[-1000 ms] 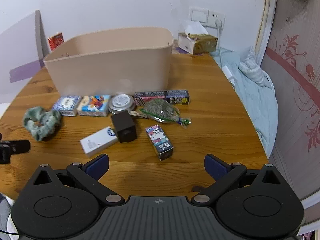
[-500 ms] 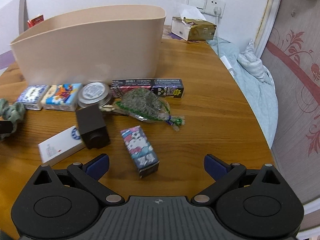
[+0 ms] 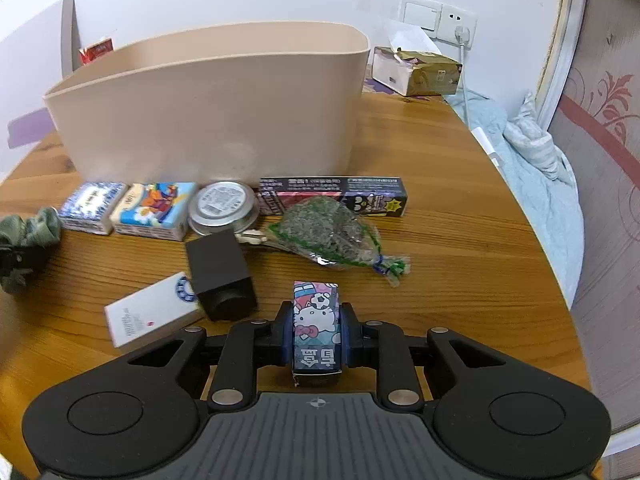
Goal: Organize objects
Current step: 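Grasp the green scrunchie with the left tool while the right tool grasps the Hello Kitty box, then carry both items over the beige bin and open both tools to drop them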
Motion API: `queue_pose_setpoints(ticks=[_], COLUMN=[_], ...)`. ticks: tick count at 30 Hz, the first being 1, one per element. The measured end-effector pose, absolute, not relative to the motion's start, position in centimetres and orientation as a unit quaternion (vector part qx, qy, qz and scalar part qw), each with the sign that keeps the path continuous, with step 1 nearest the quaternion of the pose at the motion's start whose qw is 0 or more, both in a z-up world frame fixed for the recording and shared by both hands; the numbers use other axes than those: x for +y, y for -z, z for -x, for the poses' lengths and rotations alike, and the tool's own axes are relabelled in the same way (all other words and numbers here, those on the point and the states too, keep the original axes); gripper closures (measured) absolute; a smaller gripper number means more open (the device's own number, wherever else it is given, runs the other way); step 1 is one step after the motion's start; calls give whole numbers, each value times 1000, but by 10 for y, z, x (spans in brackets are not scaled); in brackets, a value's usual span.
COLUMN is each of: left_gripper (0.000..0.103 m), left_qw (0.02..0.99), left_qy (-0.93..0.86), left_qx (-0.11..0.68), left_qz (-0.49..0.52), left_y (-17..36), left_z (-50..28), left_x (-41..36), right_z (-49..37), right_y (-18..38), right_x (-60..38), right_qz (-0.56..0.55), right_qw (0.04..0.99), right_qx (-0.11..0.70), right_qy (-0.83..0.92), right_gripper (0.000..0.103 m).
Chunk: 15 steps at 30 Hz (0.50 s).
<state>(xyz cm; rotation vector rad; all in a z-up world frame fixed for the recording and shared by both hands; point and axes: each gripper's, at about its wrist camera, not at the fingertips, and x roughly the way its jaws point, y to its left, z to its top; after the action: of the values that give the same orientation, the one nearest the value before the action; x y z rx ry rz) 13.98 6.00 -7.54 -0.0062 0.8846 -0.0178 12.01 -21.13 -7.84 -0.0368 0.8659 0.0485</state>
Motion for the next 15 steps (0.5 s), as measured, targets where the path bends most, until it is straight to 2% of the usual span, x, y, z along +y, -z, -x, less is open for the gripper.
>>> queue_pose_setpoints(ticks=[8, 15], left_gripper=[80, 80], left_qw=[936, 958], left_qy=[21, 27], left_qx=[351, 285], left_qz=[1, -13], left_y=[16, -35], left_z=[-126, -149], left_x=[59, 44], right_z=[-111, -133], right_y=[34, -16], right_x=[-216, -213], right_qz=[12, 14], right_qw=[930, 953], right_qx=[366, 301], right_qy=[-21, -33], right_gripper=[80, 80])
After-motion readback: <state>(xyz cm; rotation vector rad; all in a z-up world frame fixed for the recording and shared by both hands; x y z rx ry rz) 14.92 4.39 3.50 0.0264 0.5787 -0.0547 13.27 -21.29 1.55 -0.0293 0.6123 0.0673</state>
